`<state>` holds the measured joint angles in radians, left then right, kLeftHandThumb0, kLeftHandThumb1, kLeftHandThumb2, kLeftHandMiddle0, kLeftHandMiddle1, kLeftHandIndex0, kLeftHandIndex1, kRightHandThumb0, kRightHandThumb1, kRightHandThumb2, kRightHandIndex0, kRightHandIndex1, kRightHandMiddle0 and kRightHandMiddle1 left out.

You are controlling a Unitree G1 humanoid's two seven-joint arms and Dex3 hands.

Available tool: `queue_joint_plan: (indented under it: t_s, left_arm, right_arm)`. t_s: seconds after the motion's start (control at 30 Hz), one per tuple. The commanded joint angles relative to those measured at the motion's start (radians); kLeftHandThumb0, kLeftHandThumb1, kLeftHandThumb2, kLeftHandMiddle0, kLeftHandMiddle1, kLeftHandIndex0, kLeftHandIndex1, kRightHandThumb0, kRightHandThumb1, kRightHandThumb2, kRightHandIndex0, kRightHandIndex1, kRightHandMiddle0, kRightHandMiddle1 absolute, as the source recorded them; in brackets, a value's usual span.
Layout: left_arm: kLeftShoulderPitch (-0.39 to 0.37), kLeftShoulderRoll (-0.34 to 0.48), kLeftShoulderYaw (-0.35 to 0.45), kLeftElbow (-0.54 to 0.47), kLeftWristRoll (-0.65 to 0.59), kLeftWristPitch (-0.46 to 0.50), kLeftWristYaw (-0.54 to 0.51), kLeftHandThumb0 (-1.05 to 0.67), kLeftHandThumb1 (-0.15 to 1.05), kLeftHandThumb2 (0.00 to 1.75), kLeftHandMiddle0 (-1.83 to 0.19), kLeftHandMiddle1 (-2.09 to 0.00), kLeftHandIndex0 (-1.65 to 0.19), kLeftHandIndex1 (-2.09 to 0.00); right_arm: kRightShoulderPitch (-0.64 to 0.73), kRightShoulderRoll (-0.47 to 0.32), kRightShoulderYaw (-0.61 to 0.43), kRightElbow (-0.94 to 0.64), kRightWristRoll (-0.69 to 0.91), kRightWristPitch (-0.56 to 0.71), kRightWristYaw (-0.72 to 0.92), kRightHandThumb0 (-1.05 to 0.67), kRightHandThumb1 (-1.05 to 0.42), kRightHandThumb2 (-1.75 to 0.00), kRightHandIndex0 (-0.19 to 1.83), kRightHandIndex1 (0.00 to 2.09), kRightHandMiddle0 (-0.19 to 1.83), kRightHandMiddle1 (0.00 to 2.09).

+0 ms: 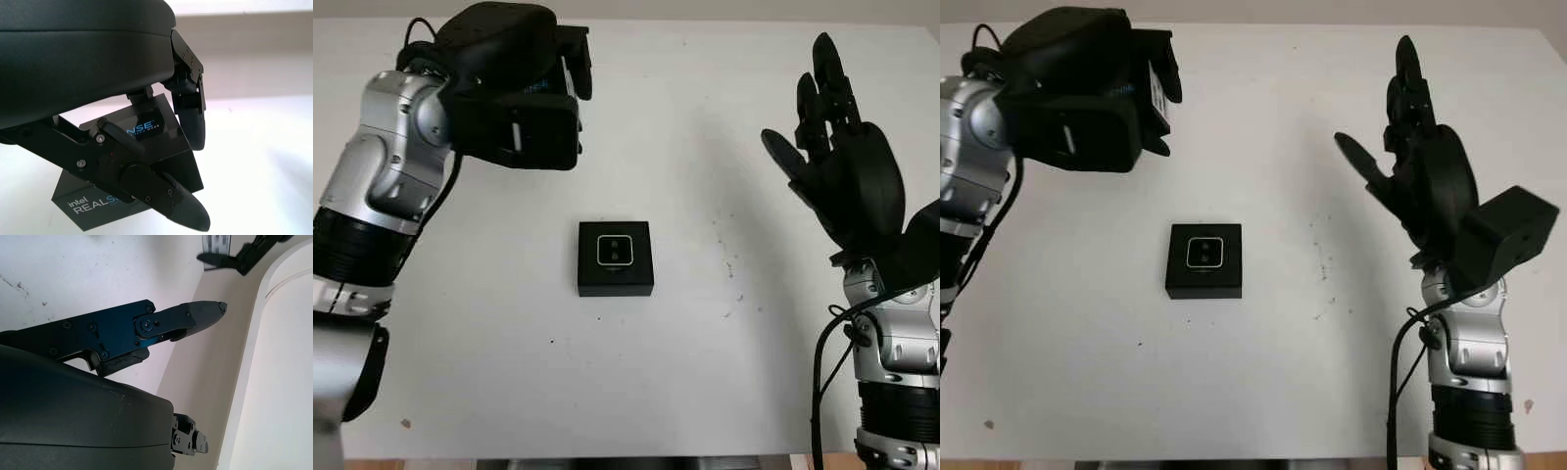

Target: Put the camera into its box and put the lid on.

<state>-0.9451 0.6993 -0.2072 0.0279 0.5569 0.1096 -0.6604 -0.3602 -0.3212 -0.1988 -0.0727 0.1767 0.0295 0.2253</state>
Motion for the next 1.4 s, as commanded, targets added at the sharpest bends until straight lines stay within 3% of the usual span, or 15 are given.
queue_joint_plan:
  t_s: [0.0, 0.13, 0.37, 0.43, 0.57, 0.7, 0.83, 0.93, 1.07, 1.37]
  left_arm:
    - [0.034, 0.025, 0.031, -0.072, -0.041, 0.026, -0.055, -0.17, 0.92, 0.06, -0.44, -1.58, -0.42, -1.22]
    - [0.083, 0.063, 0.051, -0.147, -0.115, -0.001, -0.13, -0.18, 0.95, 0.06, -0.42, -1.66, -0.36, -1.32]
    - [0.17, 0.069, 0.047, -0.286, -0.156, 0.089, -0.192, -0.2, 0.99, 0.06, -0.29, -1.67, -0.26, -1.48]
    - [0.194, 0.059, 0.039, -0.308, -0.153, 0.088, -0.188, -0.22, 0.98, 0.05, -0.28, -1.8, -0.27, -1.52]
    - [0.242, 0.027, 0.035, -0.355, -0.165, 0.11, -0.171, -0.18, 0.96, 0.05, -0.3, -1.81, -0.28, -1.57]
    - [0.272, 0.0, -0.014, -0.396, -0.07, 0.11, -0.112, -0.21, 0.96, 0.05, -0.29, -1.99, -0.28, -1.65]
    - [0.284, -0.051, -0.058, -0.397, -0.014, 0.119, -0.084, -0.18, 0.95, 0.05, -0.3, -1.89, -0.24, -1.64]
    - [0.296, -0.095, -0.087, -0.392, 0.03, 0.13, -0.051, -0.14, 0.95, 0.05, -0.29, -1.84, -0.21, -1.78]
    - [0.309, -0.139, -0.116, -0.391, 0.103, 0.129, 0.0, -0.12, 0.97, 0.06, -0.27, -2.06, -0.18, -1.84]
    - [0.331, -0.225, -0.157, -0.382, 0.161, 0.144, 0.022, -0.14, 0.99, 0.05, -0.35, -2.09, -0.15, -1.88]
  right_arm:
    - [0.011, 0.005, 0.003, -0.022, 0.001, 0.008, -0.003, -0.66, -1.05, -0.12, -0.19, 0.0, -0.18, 0.03]
    - [0.013, 0.005, 0.009, -0.018, -0.001, 0.002, 0.002, -0.65, -1.05, -0.12, -0.19, 0.0, -0.17, 0.04]
    - [0.017, 0.005, 0.017, -0.009, -0.008, -0.004, 0.003, -0.65, -1.05, -0.12, -0.19, 0.0, -0.19, 0.03]
    - [0.019, 0.01, 0.017, -0.016, -0.006, 0.005, -0.003, -0.65, -1.05, -0.12, -0.19, 0.0, -0.19, 0.03]
    - [0.022, 0.013, 0.023, -0.017, -0.019, -0.003, -0.011, -0.66, -1.05, -0.13, -0.19, 0.0, -0.19, 0.03]
    - [0.02, 0.017, 0.027, -0.009, -0.021, -0.014, -0.01, -0.64, -1.05, -0.14, -0.19, 0.0, -0.19, 0.01]
    - [0.018, 0.026, 0.029, -0.012, -0.022, -0.004, -0.02, -0.65, -1.05, -0.12, -0.19, 0.0, -0.19, 0.01]
    - [0.019, 0.031, 0.029, -0.013, -0.018, -0.005, -0.02, -0.64, -1.05, -0.12, -0.19, 0.0, -0.19, 0.0]
    - [0.021, 0.04, 0.027, -0.013, -0.011, -0.008, -0.02, -0.63, -1.05, -0.12, -0.19, 0.0, -0.19, 0.01]
    - [0.025, 0.045, 0.031, -0.018, -0.012, -0.013, -0.015, -0.63, -1.05, -0.12, -0.19, 0.0, -0.19, 0.0]
